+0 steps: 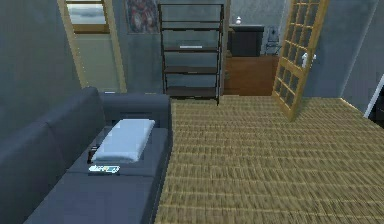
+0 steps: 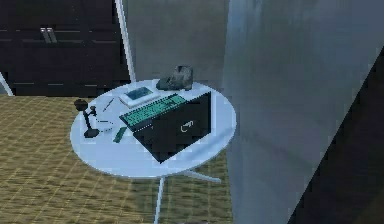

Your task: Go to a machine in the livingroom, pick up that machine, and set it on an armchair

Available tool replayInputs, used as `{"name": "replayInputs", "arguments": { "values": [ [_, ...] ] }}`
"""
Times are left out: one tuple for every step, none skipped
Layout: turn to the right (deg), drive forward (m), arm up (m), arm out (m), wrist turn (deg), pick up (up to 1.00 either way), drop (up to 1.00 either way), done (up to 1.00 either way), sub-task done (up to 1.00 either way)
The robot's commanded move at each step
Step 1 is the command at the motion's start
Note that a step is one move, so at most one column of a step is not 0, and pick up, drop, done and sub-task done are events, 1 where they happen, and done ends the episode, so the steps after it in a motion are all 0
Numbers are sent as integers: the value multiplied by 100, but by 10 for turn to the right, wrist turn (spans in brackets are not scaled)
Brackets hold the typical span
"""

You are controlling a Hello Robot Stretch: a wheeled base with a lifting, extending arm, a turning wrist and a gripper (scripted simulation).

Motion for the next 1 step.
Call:
{"name": "replayInputs", "arguments": {
  "values": [
    [0,0,0,38,0,0,0,0,0]
  ]
}}
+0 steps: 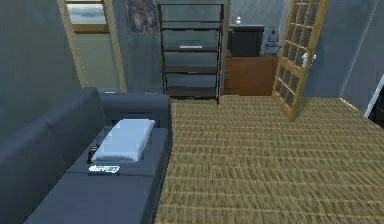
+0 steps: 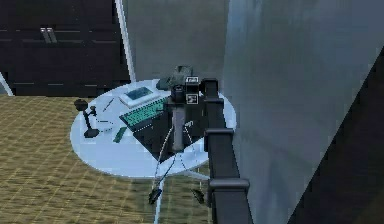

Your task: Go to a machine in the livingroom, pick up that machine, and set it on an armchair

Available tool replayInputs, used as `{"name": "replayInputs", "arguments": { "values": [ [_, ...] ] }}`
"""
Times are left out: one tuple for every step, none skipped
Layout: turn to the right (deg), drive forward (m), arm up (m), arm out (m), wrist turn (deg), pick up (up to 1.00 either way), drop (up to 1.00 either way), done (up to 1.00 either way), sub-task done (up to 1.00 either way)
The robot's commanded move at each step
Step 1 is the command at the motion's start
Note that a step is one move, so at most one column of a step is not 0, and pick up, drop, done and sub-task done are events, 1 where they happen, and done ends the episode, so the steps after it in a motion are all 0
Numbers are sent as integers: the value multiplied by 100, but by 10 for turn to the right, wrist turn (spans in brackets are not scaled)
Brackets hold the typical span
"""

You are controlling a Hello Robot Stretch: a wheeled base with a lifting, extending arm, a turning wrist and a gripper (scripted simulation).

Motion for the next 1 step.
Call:
{"name": "replayInputs", "arguments": {
  "values": [
    [0,0,0,0,450,0,0,0,0]
  ]
}}
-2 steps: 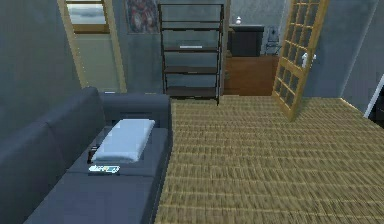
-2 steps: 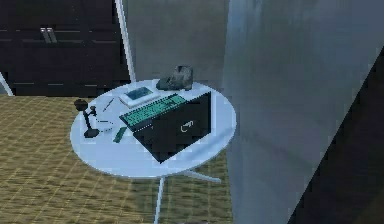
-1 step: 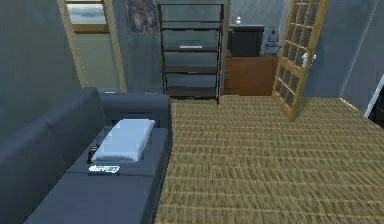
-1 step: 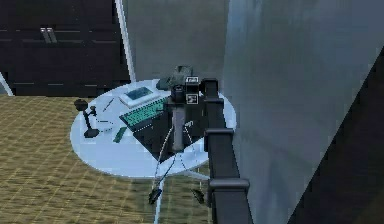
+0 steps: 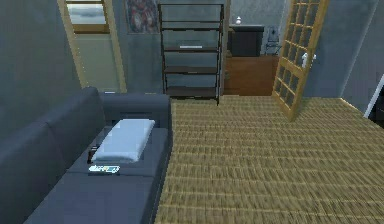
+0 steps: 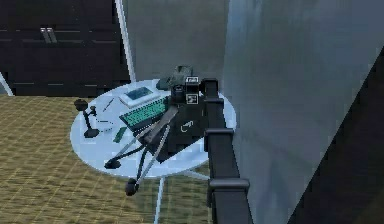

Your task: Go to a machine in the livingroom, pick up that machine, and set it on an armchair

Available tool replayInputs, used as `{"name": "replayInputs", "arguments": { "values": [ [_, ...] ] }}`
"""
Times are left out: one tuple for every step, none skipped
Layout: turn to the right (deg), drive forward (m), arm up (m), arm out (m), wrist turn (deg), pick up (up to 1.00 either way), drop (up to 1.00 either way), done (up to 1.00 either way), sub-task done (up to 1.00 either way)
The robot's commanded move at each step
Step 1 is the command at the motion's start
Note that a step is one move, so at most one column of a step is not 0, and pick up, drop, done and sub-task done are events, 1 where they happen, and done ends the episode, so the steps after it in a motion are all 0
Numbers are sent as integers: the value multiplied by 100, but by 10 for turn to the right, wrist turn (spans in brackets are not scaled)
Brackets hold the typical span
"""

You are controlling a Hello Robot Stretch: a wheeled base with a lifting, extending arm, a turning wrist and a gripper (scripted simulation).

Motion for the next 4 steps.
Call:
{"name": "replayInputs", "arguments": {
  "values": [
    [0,0,0,0,450,0,0,0,0],
    [0,0,0,0,450,0,0,0,0],
    [0,0,0,0,90,0,0,0,0],
    [0,0,-30,0,0,0,0,0,0]
  ]
}}
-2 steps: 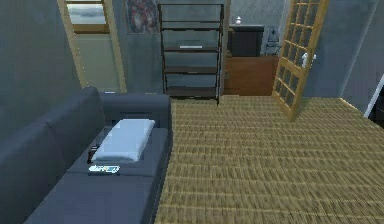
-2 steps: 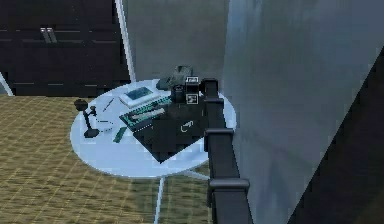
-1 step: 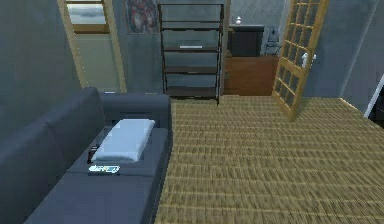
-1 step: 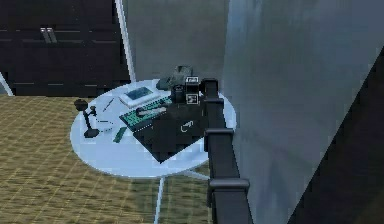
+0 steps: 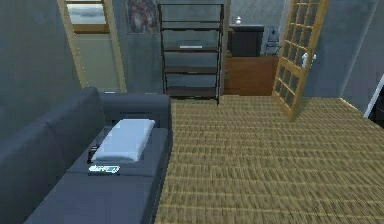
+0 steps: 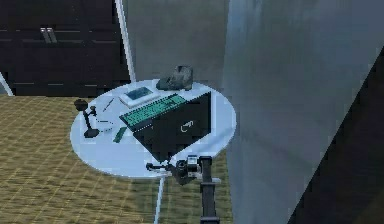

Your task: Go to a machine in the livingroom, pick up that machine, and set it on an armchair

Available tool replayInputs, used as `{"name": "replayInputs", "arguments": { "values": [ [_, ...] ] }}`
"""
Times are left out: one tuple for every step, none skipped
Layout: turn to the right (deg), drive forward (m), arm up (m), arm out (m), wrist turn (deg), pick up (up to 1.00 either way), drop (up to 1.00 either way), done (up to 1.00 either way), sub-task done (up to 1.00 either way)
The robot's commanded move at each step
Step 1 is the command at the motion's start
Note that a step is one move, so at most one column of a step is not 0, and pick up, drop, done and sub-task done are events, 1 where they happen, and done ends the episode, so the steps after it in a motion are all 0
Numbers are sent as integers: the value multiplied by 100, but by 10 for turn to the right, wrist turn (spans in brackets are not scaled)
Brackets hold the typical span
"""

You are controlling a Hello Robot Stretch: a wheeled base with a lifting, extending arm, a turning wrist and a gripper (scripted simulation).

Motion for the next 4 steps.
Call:
{"name": "replayInputs", "arguments": {
  "values": [
    [0,0,0,0,0,100,0,0,0],
    [0,0,10,0,0,0,0,0,0],
    [0,0,30,0,0,0,0,0,0],
    [0,0,0,0,-450,0,0,0,0]
  ]
}}
